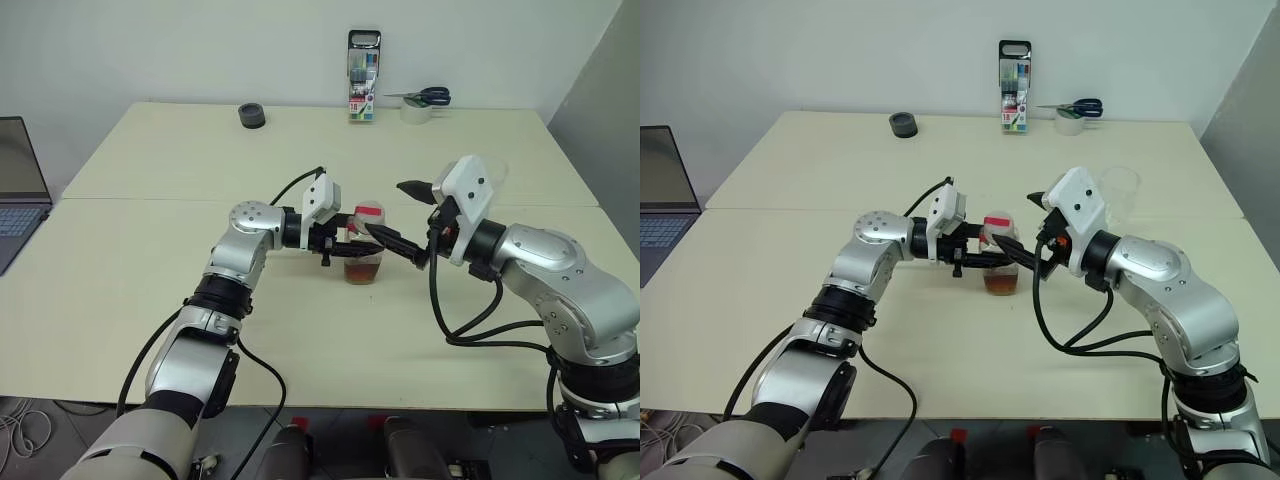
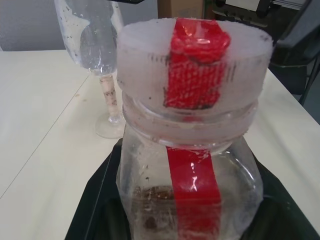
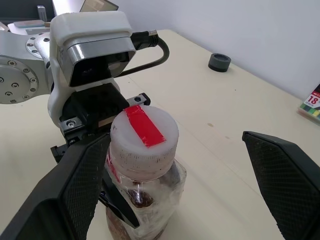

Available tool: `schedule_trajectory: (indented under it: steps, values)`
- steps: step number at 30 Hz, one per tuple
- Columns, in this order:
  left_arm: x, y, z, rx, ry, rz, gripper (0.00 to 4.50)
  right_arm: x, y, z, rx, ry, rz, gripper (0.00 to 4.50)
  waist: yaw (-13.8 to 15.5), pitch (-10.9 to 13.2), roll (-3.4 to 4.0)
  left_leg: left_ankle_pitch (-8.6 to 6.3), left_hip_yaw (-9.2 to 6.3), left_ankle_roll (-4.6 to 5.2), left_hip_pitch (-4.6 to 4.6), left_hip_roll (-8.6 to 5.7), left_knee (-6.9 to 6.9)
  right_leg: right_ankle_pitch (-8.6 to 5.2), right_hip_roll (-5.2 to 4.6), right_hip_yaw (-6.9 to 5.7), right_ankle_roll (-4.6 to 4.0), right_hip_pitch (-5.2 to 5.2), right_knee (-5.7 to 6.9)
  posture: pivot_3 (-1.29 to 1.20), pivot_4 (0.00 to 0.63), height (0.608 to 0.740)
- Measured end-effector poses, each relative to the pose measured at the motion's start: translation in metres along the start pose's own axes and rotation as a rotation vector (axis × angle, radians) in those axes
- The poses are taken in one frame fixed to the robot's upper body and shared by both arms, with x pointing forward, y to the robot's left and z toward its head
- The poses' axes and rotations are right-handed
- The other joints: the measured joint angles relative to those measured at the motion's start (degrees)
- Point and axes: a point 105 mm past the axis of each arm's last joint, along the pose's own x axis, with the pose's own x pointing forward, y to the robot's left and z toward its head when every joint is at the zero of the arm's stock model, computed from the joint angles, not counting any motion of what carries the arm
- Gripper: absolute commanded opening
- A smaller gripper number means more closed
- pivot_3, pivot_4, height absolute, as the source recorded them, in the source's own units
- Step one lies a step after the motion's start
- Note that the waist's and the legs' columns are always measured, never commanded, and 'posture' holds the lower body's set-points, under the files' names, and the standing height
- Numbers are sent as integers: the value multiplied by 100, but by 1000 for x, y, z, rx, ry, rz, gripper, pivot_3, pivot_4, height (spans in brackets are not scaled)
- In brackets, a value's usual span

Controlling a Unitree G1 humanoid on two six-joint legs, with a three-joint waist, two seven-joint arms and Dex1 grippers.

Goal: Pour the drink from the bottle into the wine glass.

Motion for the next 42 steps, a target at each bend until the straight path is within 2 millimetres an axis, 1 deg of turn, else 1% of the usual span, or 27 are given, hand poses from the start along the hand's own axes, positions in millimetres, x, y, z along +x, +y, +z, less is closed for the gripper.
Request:
schedule_trajectory:
  steps: [23, 30, 32, 36, 39, 42]
  values:
    - [0, 0, 0, 11, -2, 0, 1849, -2, 0, -1, -6, 12, 9, 4500, 0, 0, 0, -6, 0, 11, 0, 0, 1, 0, 0, 0, 0, 0, 0, 0, 150, 740]
    - [0, 0, 0, 12, -2, -1, 1849, -6, 12, 5, 28, -18, 91, 4500, 1, 0, 0, -7, -1, 12, -1, 0, 1, 0, 0, 0, 0, 0, 0, 0, 150, 740]
    - [0, 0, 0, 12, -2, -1, 1849, -7, 13, 6, 54, -26, 100, 4500, 1, 0, 0, -7, -1, 12, -1, 1, 2, 0, 0, -1, 0, 0, 0, 0, 150, 740]
    - [0, 0, 0, 12, -2, -1, 1849, -4, 13, 9, 82, -23, 111, 4500, 0, 0, 0, -7, -1, 12, -1, 0, 2, 0, 0, -1, 0, 0, 1, 0, 150, 740]
    - [0, 0, 0, 12, -3, -1, 1849, 0, 8, 9, 95, -6, 101, 4500, 1, 0, 0, -7, -1, 12, -1, 0, 2, 0, 0, -1, 0, 0, 0, 0, 150, 740]
    - [0, 0, 0, 12, -3, 0, 1849, 4, 9, 6, 105, 14, 113, 4500, 1, 0, 0, -7, -1, 12, -1, 0, 2, 0, 0, -2, 0, 0, 0, 0, 150, 740]
